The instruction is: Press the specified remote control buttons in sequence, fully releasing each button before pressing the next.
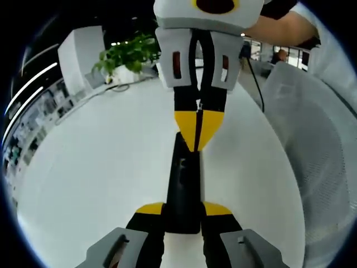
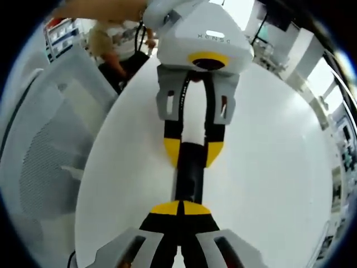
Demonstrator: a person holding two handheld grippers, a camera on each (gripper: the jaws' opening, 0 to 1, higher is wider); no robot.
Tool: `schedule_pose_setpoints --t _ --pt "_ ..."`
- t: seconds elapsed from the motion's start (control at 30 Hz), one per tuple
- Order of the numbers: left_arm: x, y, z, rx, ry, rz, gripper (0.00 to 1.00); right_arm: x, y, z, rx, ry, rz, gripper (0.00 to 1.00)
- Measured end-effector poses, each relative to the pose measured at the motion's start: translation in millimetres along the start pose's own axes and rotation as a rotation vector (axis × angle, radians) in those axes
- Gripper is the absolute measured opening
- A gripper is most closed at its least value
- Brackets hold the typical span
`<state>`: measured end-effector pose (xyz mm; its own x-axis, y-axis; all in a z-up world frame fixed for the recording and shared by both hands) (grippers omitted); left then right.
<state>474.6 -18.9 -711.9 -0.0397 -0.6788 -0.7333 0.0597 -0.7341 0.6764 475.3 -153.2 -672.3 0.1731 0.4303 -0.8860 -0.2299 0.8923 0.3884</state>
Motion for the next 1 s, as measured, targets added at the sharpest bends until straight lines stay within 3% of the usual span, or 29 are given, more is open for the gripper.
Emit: schedule_pose_setpoints --t 1.0 --pt "0.0 -0.4 1.4 -0.004 -0.002 0.015 0.24 17.1 -1.9 -3.1 -0.008 0.031 -0.01 0.0"
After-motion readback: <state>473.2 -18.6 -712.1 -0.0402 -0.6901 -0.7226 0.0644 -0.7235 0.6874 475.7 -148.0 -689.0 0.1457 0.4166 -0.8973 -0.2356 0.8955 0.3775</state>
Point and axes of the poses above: the point that each gripper's makers call its tool centre point, and the gripper's own axes: x roughly forward along the fingers, z roughly to its right, y roughly out of its top, the point moved 9 cm from there along -x, roughly backward along the fingers, and after that the axes turned 11 degrees about -y, right-handed, at the moved point
